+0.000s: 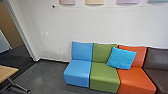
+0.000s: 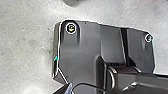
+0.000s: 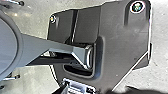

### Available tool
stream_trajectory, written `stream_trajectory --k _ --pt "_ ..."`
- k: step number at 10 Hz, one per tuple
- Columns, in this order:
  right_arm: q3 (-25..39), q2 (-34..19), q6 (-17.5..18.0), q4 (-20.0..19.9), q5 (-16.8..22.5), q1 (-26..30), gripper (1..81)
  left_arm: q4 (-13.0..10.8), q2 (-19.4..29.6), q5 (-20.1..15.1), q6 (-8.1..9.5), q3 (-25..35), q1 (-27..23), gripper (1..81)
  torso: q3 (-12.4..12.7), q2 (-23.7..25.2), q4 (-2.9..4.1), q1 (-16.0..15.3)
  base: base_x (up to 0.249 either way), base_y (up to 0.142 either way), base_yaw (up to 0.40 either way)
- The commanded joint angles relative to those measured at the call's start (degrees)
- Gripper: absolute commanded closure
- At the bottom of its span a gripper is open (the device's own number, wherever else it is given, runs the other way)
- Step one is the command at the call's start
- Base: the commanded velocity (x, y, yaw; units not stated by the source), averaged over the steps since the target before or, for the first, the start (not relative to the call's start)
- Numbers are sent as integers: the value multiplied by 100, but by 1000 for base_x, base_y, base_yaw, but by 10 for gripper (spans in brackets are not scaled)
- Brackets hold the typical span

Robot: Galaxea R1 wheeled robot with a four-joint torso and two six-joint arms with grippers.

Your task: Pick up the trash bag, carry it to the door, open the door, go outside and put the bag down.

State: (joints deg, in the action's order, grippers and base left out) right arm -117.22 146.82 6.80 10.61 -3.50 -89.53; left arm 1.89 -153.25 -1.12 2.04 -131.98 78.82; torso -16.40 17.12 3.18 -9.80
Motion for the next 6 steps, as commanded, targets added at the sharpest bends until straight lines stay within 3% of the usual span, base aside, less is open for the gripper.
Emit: stream_trajectory --k 1,6 --pt "815 -660 14 -129 297 273 10 312 382 -598 34 285 -530 10 2 558 0 -361 0 0 0" --pt "1589 -1204 14 -313 297 404 10 637 567 -1460 34 497 -1373 10 -20 1594 0 -1014 0 0 0"
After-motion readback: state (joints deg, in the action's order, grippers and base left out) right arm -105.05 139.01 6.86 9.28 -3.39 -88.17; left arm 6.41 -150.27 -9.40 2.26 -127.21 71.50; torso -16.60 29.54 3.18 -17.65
